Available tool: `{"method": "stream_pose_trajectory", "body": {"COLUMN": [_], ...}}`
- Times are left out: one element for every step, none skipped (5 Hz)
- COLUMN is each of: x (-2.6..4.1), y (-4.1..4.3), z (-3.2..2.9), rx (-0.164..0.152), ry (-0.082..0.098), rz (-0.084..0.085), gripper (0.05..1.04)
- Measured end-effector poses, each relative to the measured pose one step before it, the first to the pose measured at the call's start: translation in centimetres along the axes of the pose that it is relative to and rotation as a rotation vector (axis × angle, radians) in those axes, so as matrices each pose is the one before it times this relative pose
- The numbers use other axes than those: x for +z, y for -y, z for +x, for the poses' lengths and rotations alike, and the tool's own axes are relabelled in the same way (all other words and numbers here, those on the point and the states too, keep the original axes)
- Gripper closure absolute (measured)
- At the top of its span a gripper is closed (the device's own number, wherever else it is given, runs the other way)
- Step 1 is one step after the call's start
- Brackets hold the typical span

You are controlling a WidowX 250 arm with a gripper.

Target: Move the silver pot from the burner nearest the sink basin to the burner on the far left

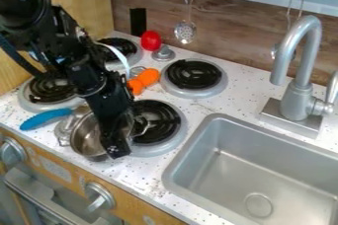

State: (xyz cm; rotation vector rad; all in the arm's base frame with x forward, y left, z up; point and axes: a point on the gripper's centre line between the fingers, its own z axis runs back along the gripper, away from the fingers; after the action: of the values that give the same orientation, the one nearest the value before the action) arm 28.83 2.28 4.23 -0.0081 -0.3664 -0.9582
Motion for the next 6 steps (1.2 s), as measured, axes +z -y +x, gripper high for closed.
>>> {"method": "stream_pose_trajectory", "body": {"x": [-0.4, -1.252, -0.309, -0.087, 0.225, 2.103], "y": [0.128, 0.846, 0.222, 0.012, 0.263, -0.051], "z": [-0.249, -0.977, -0.316, -0.203, -0.162, 1.141], "rx": [-0.0084, -0.0042, -0.0067, -0.0032, -0.0003, -0.0323], "ry": [-0.0263, -0.0186, 0.0031, -0.0033, -0.0062, 0.0391], "rz": [0.0403, 0.0131, 0.0266, 0.0122, 0.0016, 0.0481], "gripper": [0.082, 0.139, 0.429, 0.727, 0.912, 0.978]}}
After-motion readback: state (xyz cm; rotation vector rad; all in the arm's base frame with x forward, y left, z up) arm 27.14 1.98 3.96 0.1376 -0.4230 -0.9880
